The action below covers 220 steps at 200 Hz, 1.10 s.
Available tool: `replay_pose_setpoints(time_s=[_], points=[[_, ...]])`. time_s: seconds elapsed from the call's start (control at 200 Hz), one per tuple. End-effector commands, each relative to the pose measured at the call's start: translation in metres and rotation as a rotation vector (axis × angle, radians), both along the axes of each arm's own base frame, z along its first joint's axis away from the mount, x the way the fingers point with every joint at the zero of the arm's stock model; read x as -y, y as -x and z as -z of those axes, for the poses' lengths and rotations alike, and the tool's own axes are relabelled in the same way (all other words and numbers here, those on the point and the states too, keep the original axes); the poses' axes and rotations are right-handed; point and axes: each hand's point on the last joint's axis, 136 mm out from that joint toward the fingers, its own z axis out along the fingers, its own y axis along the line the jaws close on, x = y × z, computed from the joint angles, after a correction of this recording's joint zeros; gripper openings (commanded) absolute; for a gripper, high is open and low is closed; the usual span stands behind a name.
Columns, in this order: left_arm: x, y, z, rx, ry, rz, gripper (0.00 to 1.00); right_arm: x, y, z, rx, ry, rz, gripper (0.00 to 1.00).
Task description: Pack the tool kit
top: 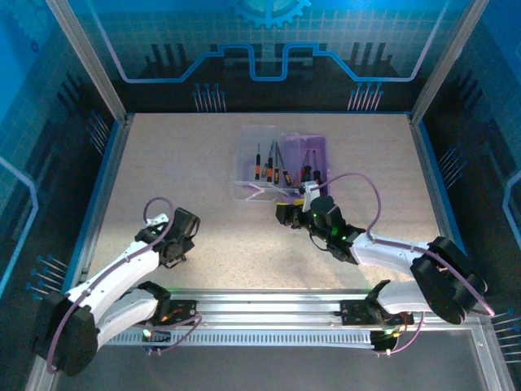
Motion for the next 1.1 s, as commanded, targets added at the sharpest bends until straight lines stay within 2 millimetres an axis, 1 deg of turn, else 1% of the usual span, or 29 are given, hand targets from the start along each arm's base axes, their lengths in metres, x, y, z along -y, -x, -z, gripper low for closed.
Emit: replay_pose_setpoints(time_s=[0.0, 0.05, 0.12, 0.28, 0.38, 0.58, 0.73, 0.77, 0.8, 0.835, 1.01, 1.05, 1.095], points=[[-0.001, -0.001, 0.008, -0.002, 0.018, -0.041, 0.42, -0.004, -0.004, -0.009, 0.022, -0.002, 0.011, 0.67], [0.0, -0.001, 0.011, -0.005, 0.031, -0.047, 0.48, -0.004, -0.004, -0.009, 0.021, -0.004, 0.01, 0.67], [0.002, -0.001, 0.015, -0.005, 0.054, -0.051, 0.51, -0.005, -0.004, -0.007, 0.016, -0.003, 0.009, 0.67], [0.003, -0.001, 0.021, -0.014, 0.073, -0.073, 0.53, -0.005, -0.003, -0.009, 0.013, -0.011, 0.006, 0.67], [0.007, -0.005, 0.025, -0.018, 0.095, -0.089, 0.52, -0.002, -0.003, -0.01, 0.02, -0.012, 0.018, 0.67], [0.013, -0.011, 0.038, -0.049, 0.107, -0.094, 0.46, 0.0, -0.003, -0.015, 0.031, -0.017, 0.021, 0.67], [0.012, -0.016, 0.035, -0.068, 0.083, -0.084, 0.45, 0.005, -0.004, -0.016, 0.041, -0.003, 0.042, 0.67], [0.013, -0.016, 0.036, -0.07, 0.088, -0.085, 0.42, 0.005, -0.003, -0.017, 0.043, -0.007, 0.041, 0.67], [0.014, -0.016, 0.037, -0.071, 0.093, -0.082, 0.37, 0.005, -0.003, -0.018, 0.043, -0.01, 0.038, 0.67], [0.015, -0.017, 0.037, -0.072, 0.094, -0.077, 0.34, 0.005, -0.003, -0.018, 0.044, -0.01, 0.037, 0.67], [0.023, -0.021, 0.037, -0.063, 0.128, -0.03, 0.3, 0.008, -0.003, -0.019, 0.049, -0.008, 0.049, 0.67], [0.026, -0.022, 0.036, -0.055, 0.139, -0.017, 0.27, 0.008, -0.003, -0.019, 0.05, -0.008, 0.053, 0.67], [0.028, -0.023, 0.035, -0.045, 0.151, -0.004, 0.22, 0.008, -0.003, -0.018, 0.049, -0.01, 0.054, 0.67]])
